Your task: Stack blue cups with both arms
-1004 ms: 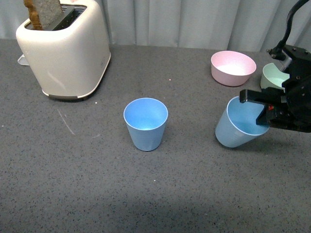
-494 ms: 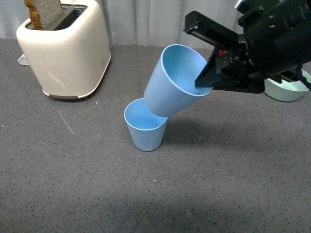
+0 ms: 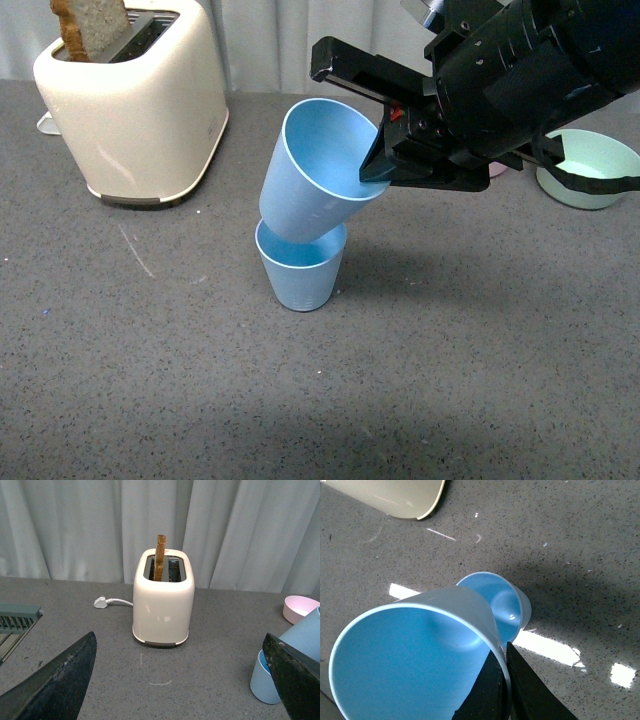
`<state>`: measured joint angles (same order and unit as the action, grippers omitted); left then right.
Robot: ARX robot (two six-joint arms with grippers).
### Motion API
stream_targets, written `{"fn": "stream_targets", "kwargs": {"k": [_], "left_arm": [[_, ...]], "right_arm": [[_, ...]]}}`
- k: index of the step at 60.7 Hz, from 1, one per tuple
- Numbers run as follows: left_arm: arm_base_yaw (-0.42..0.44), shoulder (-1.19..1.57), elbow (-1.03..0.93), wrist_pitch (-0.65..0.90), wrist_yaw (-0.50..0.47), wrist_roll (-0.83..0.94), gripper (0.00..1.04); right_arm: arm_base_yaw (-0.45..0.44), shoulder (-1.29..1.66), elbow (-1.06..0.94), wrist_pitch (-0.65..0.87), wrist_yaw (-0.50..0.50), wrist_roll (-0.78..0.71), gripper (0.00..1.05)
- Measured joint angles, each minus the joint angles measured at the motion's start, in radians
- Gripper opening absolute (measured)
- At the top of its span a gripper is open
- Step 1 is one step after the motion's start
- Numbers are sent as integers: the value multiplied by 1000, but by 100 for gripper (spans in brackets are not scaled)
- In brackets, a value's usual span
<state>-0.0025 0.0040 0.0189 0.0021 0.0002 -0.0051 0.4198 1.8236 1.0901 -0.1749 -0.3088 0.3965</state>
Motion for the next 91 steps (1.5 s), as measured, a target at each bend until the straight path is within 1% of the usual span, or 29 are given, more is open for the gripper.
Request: {"fn": "stream_targets", "kwargs": {"k": [2, 4, 15, 19, 22, 28, 34, 36, 38, 44, 46, 48, 49, 50, 51, 52, 53, 55, 58, 60, 61, 65, 68, 70, 71, 73, 74, 77, 91], "left_arm": [[0, 0, 0, 0, 0, 0, 98], [0, 0, 0, 0, 0, 0, 98], [0, 0, 0, 0, 0, 0, 98], [0, 0, 0, 0, 0, 0, 98], [0, 0, 0, 0, 0, 0, 98], [0, 0, 0, 0, 0, 0, 98], [0, 0, 0, 0, 0, 0, 98], [0, 0, 0, 0, 0, 0, 98], [0, 0, 0, 0, 0, 0, 98], [0, 0, 0, 0, 0, 0, 98], [0, 0, 0, 0, 0, 0, 98], [0, 0, 0, 0, -2, 0, 98], [0, 0, 0, 0, 0, 0, 98], [0, 0, 0, 0, 2, 1, 98], [0, 0, 0, 0, 2, 1, 98], [0, 0, 0, 0, 0, 0, 98], [0, 0, 0, 0, 0, 0, 98], [0, 0, 0, 0, -2, 0, 98], [0, 0, 0, 0, -3, 0, 98], [0, 0, 0, 0, -3, 0, 98], [0, 0, 0, 0, -3, 0, 98], [0, 0, 0, 0, -2, 0, 98], [0, 0, 0, 0, 0, 0, 98], [0, 0, 0, 0, 0, 0, 98], [0, 0, 0, 0, 0, 0, 98], [0, 0, 0, 0, 0, 0, 98], [0, 0, 0, 0, 0, 0, 98], [0, 0, 0, 0, 0, 0, 98], [0, 0, 0, 0, 0, 0, 98]], "right_arm": [[0, 1, 0, 2, -2, 0, 1], [0, 2, 1, 1, 2, -1, 5], [-1, 2, 1, 35, -6, 3, 35], [-3, -1, -6, 68, 8, 3, 47], [-5, -7, -17, 98, 23, -2, 54], [-7, -34, -51, 179, 111, -43, 72], [-8, -50, -54, 190, 124, -64, 88], [-9, -51, -54, 191, 124, -70, 95], [-10, -51, -54, 191, 124, -71, 97], [-10, -51, -60, 196, 134, -79, 94], [-1, -48, -97, 305, 225, -117, 91], [3, -48, -180, 536, 397, -184, 84], [4, -48, -203, 592, 436, -195, 82], [4, -49, -249, 703, 505, -228, 79], [3, -51, -274, 758, 533, -243, 77], [-3, -58, -322, 854, 580, -277, 74], [-6, -63, -346, 901, 602, -284, 72], [-27, -89, -433, 1053, 652, -323, 65], [-53, -127, -502, 1167, 651, -346, 58], [-79, -175, -555, 1243, 645, -359, 50], [-85, -188, -566, 1255, 641, -364, 49], [-119, -256, -642, 1321, 610, -376, 36], [-136, -277, -686, 1349, 593, -382, 29], [-153, -295, -729, 1350, 577, -386, 22], [-156, -300, -739, 1349, 573, -386, 20], [-172, -321, -777, 1345, 556, -390, 13], [-182, -340, -800, 1341, 544, -391, 8], [-197, -380, -830, 1332, 527, -396, 1], [-266, -572, -942, 1258, 463, -396, 1]]}}
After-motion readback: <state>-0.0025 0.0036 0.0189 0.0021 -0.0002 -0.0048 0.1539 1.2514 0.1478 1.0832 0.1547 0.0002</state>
